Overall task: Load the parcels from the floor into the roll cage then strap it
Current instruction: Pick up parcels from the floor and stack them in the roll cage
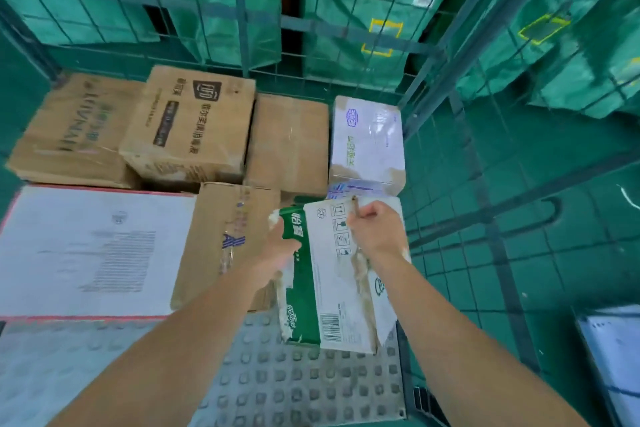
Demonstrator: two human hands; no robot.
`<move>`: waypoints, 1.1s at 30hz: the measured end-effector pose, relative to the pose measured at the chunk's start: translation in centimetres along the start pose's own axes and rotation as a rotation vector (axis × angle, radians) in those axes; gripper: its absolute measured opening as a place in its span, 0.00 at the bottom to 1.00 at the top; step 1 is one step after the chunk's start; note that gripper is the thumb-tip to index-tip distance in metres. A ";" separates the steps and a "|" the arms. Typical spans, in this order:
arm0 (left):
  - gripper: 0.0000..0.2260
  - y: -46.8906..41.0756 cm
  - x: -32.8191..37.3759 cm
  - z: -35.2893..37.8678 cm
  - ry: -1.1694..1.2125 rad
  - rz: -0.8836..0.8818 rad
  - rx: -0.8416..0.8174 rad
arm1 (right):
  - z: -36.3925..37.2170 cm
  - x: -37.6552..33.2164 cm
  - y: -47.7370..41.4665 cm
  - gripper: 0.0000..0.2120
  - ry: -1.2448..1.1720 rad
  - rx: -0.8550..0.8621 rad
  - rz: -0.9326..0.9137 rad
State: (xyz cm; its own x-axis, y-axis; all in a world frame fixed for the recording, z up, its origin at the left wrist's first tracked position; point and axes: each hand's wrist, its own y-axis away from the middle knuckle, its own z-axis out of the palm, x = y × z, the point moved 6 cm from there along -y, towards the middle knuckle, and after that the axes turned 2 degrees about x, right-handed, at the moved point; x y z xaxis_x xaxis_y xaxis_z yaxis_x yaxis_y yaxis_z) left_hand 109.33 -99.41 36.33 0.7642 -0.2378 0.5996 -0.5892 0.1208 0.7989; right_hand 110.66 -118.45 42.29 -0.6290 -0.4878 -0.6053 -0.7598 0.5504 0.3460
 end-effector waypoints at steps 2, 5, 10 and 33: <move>0.30 -2.5 0.1 0.7 0.032 -0.026 -0.007 | 1.2 -0.4 -2.3 0.08 0.026 0.007 -0.005; 0.31 -5.8 0.1 1.7 0.061 -0.064 0.000 | 3.5 -0.8 -5.1 0.07 0.089 -0.002 -0.001; 0.29 -11.3 -0.7 2.4 0.078 -0.077 0.044 | 8.6 -0.8 -8.7 0.07 0.144 -0.035 -0.028; 0.24 -24.3 -5.1 4.7 -0.377 0.112 0.134 | 21.1 13.8 -14.4 0.57 0.705 -0.859 -0.008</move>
State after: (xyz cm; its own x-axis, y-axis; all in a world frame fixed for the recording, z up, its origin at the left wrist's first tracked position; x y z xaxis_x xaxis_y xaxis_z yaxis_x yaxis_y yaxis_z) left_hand 118.47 -105.66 13.61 0.5582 -0.5698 0.6031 -0.7113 0.0455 0.7014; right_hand 116.41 -118.79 13.83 -0.3691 -0.9154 -0.1607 -0.4540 0.0267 0.8906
